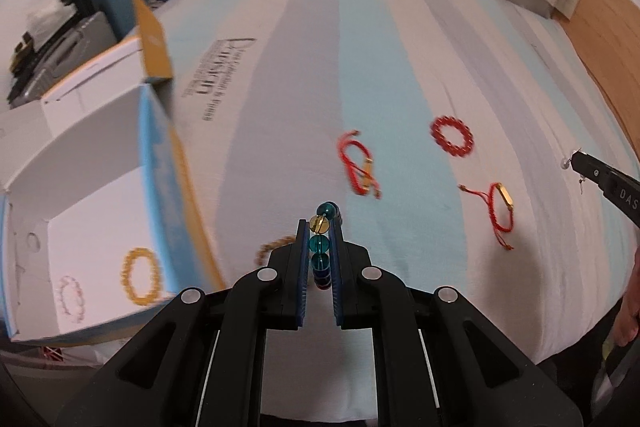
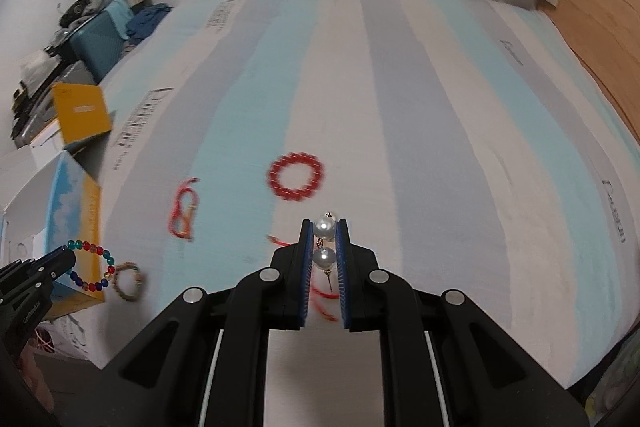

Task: Organize jewelry
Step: 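Carry the glass bracelet and pearl earrings with both tools into the box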

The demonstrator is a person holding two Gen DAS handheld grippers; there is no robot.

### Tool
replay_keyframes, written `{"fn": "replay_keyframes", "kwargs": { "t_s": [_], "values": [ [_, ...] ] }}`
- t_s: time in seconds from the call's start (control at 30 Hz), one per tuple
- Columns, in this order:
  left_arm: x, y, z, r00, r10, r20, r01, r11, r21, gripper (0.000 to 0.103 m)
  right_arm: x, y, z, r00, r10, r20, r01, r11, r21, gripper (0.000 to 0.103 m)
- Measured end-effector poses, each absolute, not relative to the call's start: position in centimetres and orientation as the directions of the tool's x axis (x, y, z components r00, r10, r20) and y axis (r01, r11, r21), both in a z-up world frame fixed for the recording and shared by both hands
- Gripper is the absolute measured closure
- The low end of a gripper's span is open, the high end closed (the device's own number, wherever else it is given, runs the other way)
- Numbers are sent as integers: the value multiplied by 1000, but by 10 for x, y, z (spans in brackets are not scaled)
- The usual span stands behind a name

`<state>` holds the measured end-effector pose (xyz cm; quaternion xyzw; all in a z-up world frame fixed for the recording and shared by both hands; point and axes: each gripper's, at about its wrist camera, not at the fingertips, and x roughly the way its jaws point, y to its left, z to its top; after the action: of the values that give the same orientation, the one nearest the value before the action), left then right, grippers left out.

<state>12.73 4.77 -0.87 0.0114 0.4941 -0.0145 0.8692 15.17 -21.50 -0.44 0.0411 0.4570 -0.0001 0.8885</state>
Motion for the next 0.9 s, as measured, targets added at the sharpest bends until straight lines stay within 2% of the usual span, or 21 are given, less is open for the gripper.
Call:
{"fn": "replay_keyframes", "kwargs": {
  "t_s": [0.5,0.9],
  "values": [
    [98,184,51,567,106,-817,-143,989,30,94,155,-63,39,604,178,-777,-169,981,93,93],
    [61,298,54,535,192,-823,-296,955,30,94,140,81,51,569,298,-767,-356,929,97,93]
  ]
}}
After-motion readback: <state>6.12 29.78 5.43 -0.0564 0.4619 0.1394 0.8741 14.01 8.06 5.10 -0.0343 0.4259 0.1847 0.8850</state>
